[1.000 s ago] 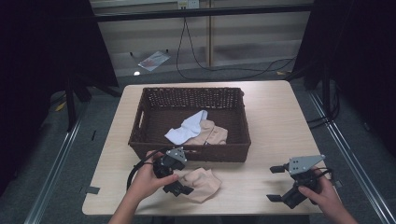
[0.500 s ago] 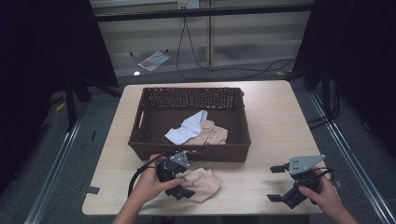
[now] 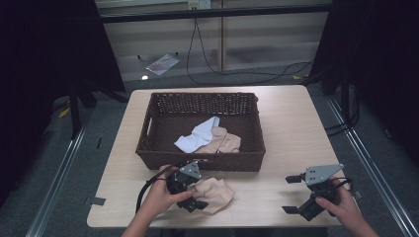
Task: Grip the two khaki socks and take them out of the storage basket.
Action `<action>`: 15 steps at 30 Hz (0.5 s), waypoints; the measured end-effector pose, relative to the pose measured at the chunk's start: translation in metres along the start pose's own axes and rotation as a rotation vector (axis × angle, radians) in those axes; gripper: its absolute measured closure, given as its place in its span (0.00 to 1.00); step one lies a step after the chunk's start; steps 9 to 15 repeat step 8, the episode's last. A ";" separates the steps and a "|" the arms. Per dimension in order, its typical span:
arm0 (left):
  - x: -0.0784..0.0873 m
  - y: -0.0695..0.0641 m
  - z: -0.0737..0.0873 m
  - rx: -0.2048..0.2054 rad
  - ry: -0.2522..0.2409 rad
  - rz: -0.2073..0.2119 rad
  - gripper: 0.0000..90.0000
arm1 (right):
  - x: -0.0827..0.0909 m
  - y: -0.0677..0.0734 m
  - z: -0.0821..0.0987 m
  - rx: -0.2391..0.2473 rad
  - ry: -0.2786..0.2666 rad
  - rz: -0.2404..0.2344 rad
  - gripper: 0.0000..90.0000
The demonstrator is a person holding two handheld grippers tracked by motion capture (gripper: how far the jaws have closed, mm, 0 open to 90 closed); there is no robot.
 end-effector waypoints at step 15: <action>-0.004 -0.001 -0.004 -0.006 -0.027 -0.005 0.05 | 0.000 0.000 0.000 -0.003 0.000 0.000 0.02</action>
Point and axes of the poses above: each handheld gripper's, and its own axes: x roughly backward along the jaws, z roughly out of its underside, y roughly to its left, the point moved 10 cm from there along -x, roughly forward along the jaws, and after that the axes turned 7 degrees about x, right-handed, at the moved point
